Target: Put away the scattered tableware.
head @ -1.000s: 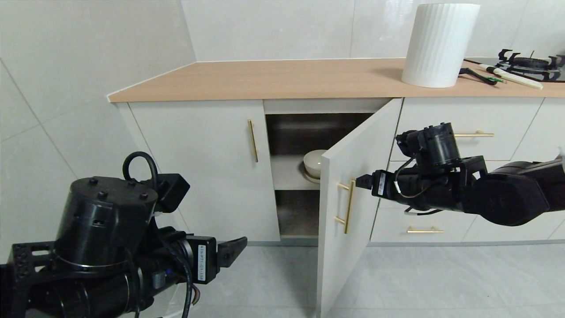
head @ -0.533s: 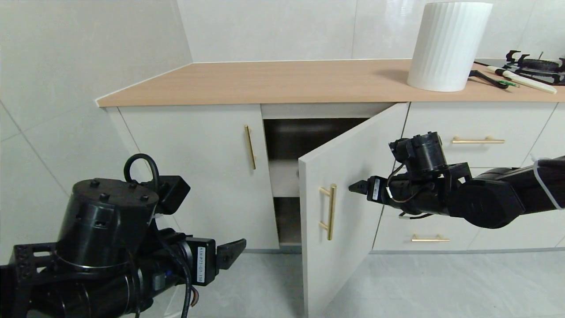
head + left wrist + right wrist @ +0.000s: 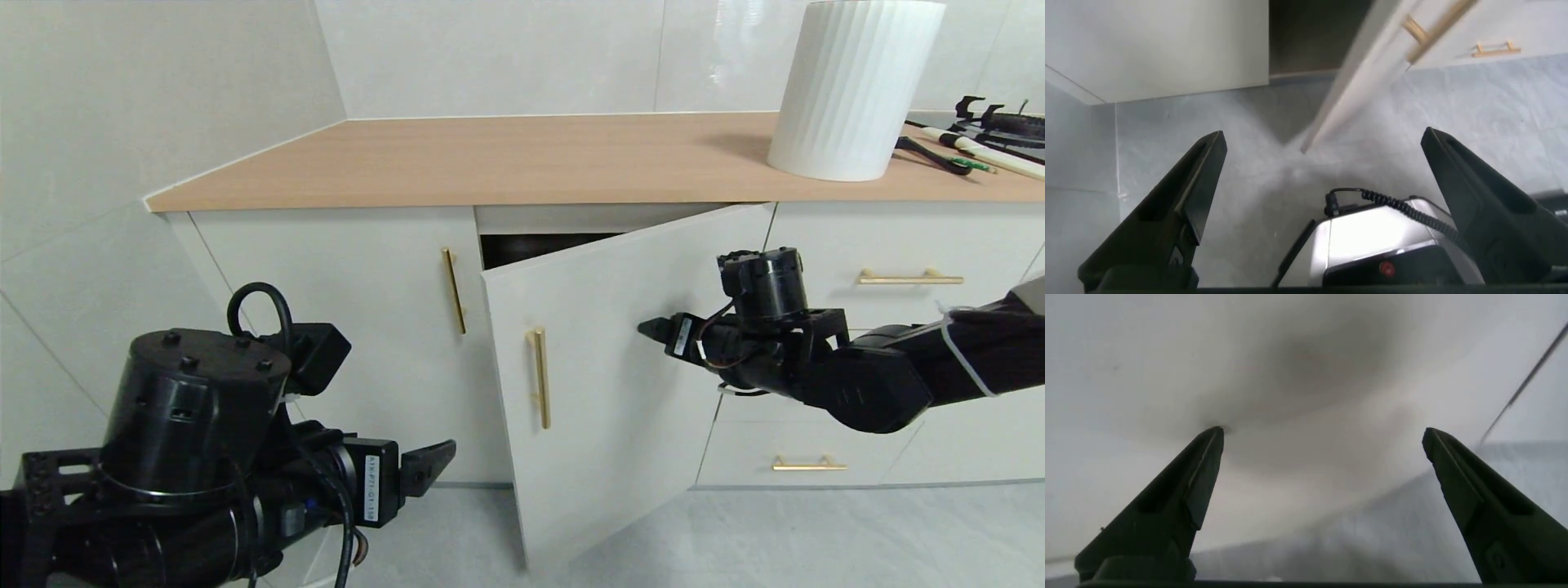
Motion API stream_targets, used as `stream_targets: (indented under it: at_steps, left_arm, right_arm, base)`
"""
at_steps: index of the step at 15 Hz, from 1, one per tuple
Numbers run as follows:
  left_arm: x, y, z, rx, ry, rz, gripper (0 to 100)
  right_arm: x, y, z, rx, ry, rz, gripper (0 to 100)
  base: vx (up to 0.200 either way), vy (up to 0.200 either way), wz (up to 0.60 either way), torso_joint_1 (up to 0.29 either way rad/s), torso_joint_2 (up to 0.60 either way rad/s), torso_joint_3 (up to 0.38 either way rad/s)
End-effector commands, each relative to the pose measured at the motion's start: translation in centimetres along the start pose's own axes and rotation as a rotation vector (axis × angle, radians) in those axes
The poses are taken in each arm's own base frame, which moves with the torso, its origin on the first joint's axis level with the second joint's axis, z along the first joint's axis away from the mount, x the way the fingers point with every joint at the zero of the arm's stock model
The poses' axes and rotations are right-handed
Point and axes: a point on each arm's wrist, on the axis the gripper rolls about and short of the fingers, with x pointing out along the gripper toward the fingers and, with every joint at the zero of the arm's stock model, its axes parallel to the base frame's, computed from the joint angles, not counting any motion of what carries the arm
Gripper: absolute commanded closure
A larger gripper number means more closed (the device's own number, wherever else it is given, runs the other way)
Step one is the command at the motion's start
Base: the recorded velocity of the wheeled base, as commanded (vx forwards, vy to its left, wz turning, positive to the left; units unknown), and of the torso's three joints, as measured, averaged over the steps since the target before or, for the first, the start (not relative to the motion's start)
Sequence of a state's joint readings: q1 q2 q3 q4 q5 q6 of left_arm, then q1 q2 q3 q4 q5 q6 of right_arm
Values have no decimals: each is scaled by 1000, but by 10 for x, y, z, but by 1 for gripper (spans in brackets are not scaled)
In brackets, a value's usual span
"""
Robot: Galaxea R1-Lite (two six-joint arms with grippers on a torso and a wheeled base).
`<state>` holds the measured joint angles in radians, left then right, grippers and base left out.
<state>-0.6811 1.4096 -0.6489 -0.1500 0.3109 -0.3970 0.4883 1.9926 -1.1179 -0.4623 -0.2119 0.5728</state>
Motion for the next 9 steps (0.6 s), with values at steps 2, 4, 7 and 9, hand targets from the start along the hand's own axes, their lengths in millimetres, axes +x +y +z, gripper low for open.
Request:
stream_targets:
  at_steps: [2, 4, 7, 9]
  left_arm:
    - [0, 0, 0, -1, -2, 0, 0]
    - [0, 0, 0, 0, 1, 1, 0]
    - [1, 0, 0, 1, 4, 2, 0]
    - [1, 0, 0, 1, 2, 2, 0]
  right_arm:
    - [16, -3, -10, 8, -23, -20, 0]
    - [22, -2, -9, 15, -47, -35, 0]
    - [34, 1, -7, 39, -114, -74, 0]
    - [44, 1, -9, 44, -150, -121, 0]
  base:
    - [0, 0, 0, 0, 0, 0]
    - [0, 0, 0, 0, 0, 0]
    - [0, 0, 0, 0, 0, 0]
    - [0, 0, 0, 0, 0, 0]
